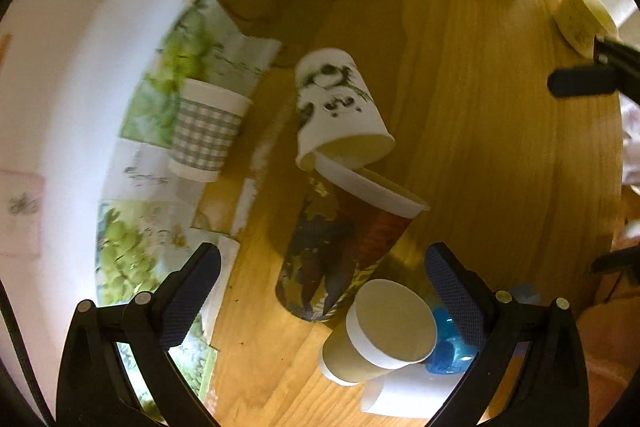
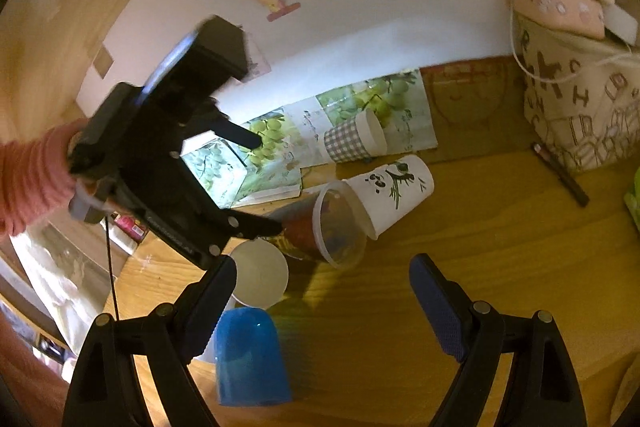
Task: Flip cup upright
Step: 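Lower the left tool toward the brown printed plastic cup lying sideways, then close the left gripper around the body of the brown printed cup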
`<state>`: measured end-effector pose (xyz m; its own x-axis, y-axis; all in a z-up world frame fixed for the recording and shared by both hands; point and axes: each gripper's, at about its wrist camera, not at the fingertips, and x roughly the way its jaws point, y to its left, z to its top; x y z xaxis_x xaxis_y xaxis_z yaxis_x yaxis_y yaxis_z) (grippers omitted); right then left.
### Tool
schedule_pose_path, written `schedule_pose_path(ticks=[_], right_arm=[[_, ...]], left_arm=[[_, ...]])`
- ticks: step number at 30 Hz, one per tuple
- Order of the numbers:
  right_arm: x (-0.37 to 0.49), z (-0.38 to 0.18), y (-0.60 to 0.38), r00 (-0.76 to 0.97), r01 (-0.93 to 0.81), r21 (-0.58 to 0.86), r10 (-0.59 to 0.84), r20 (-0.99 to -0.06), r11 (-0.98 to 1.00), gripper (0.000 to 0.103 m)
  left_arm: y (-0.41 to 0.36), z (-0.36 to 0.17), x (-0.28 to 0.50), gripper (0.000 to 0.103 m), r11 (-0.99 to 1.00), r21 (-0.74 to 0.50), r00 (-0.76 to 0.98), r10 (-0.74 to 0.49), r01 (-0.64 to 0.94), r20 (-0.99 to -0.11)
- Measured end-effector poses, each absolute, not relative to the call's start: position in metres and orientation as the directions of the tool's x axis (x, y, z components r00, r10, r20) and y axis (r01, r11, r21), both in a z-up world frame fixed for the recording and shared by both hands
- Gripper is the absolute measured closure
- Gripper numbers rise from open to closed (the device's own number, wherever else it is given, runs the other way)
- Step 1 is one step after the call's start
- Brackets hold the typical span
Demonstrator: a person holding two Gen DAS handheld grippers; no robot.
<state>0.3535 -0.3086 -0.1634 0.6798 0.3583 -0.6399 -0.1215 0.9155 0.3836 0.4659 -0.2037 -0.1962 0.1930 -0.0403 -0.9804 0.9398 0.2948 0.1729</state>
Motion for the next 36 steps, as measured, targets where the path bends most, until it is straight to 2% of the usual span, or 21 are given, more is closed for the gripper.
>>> schedule_pose_path(ticks=[16, 21, 25, 36], right_arm=[[0.356, -0.171, -0.309, 0.686, -0.110, 0.348, 0.324, -0.651, 0.931, 0.014], [0.357, -0.172, -0.309, 0.677, -0.118, 0.350, 0.333, -0.656, 0.929, 0.014], [0.359, -0.172, -0.309, 0.672, -0.115, 0.355, 0.336, -0.660, 0.928, 0.014], [0.360, -0.176, -0.309, 0.638, -0.106, 0.376, 0.353, -0.684, 0.921, 0.014]], left_arm=[[-0.210, -0.248, 0.478, 0.001, 0.261, 0.063, 0.045, 0.073, 0.963, -0.996], [-0.211, -0.260, 0.481, 0.009, 0.280, 0.054, 0.028, 0.095, 0.959, -0.995], [-0.210, -0.266, 0.485, 0.019, 0.300, 0.027, -0.004, 0.102, 0.954, -0.995], [-0.208, -0.270, 0.501, 0.027, 0.331, 0.018, -0.017, 0.100, 0.943, -0.995]])
